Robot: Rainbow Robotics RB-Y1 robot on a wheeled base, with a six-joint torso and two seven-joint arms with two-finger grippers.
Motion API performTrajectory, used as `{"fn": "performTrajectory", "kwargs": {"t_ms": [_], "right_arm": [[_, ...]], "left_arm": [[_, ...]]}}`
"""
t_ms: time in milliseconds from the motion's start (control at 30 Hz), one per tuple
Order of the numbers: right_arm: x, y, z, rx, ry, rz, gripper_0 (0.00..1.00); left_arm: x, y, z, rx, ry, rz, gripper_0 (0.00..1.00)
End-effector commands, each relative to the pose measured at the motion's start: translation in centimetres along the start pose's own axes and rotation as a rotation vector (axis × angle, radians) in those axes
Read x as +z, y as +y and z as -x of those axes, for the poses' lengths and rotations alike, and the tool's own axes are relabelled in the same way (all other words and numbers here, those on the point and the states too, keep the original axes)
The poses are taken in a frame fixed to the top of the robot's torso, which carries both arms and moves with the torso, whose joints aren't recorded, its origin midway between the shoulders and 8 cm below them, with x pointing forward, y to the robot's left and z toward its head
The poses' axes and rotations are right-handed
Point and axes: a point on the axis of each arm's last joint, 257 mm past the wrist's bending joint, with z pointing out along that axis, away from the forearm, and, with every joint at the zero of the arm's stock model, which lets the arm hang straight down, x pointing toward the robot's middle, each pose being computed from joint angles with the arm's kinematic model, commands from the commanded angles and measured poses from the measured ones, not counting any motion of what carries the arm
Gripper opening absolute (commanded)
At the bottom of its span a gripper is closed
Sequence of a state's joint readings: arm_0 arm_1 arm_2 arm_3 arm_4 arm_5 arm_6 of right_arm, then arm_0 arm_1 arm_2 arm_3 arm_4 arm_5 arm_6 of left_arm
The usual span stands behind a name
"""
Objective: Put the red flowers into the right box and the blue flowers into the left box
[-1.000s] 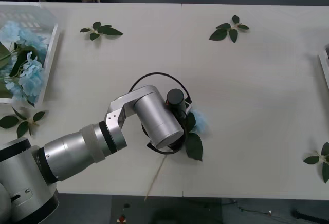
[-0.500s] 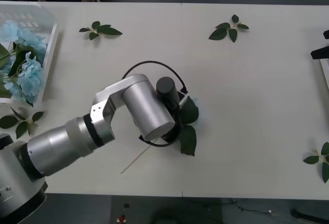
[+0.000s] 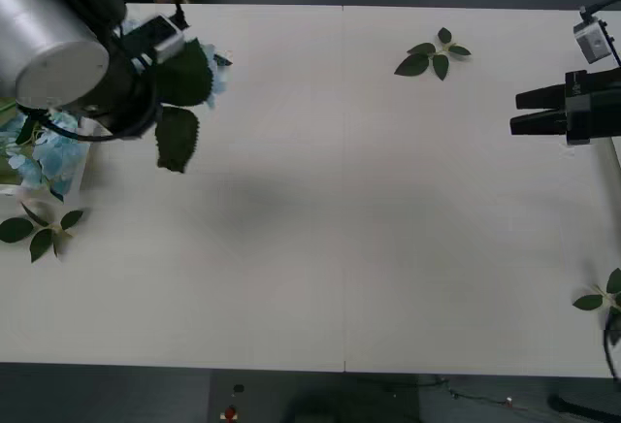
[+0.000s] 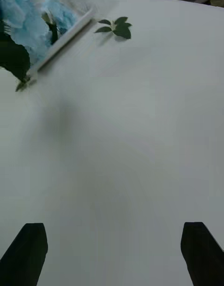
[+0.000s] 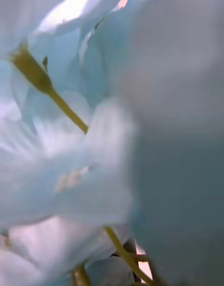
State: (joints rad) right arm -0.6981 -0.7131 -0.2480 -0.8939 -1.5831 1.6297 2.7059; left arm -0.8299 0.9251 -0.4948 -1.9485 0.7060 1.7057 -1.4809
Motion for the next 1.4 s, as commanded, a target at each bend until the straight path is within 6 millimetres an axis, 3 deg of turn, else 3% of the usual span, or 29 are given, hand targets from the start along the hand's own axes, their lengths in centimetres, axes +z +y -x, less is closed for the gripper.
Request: {"fn": "performTrajectory", "kwargs": {"t_ms": [33, 100, 200, 333, 600, 700, 900, 933, 1067, 1167, 1267, 1400], "right_arm": [[1.9, 2.1, 2.2, 0.012, -0.108, 0.088, 0.84], [3.3, 3.3, 2.6, 0.020, -0.145, 0.136, 0.84], [4.9, 4.6, 3.4, 0.026, -0.188, 0.186, 0.84], [7.4, 7.0, 4.9, 0.006, -0.219, 0.269, 0.83], [10.3, 10.3, 5.2, -0.059, -0.134, 0.370, 0.84], [10.7, 11.6, 4.3, -0.078, -0.070, 0.419, 0.84], [11.2, 13.6, 3.1, -0.104, -0.009, 0.483, 0.84], [11.3, 13.8, 3.1, -0.104, -0.011, 0.490, 0.84], [11.8, 14.5, 2.7, -0.102, -0.013, 0.510, 0.84], [11.5, 15.2, 2.1, -0.142, -0.004, 0.512, 0.84], [11.0, 16.2, 1.1, -0.205, 0.004, 0.492, 0.84], [10.6, 17.8, -0.4, -0.279, -0.004, 0.456, 0.84]], "left_arm": [[-0.8, 9.2, -1.8, 0.011, 0.027, 0.198, 0.00], [-0.9, 12.8, -3.4, -0.002, 0.054, 0.248, 0.00], [-1.2, 16.5, -5.6, -0.025, 0.098, 0.282, 0.00], [-1.8, 22.2, -10.7, -0.021, 0.221, 0.322, 0.00], [-0.8, 29.5, -18.5, 0.016, 0.385, 0.402, 0.00], [1.3, 31.2, -20.9, 0.042, 0.399, 0.406, 0.00], [4.8, 33.6, -23.6, 0.106, 0.378, 0.477, 0.04], [5.1, 33.7, -23.7, 0.108, 0.376, 0.478, 0.09], [5.5, 33.5, -23.6, 0.116, 0.369, 0.475, 0.49], [5.6, 33.3, -23.0, 0.119, 0.355, 0.472, 0.66], [5.7, 33.0, -22.8, 0.112, 0.343, 0.461, 0.78], [5.4, 32.9, -22.0, 0.109, 0.313, 0.449, 0.84]]}}
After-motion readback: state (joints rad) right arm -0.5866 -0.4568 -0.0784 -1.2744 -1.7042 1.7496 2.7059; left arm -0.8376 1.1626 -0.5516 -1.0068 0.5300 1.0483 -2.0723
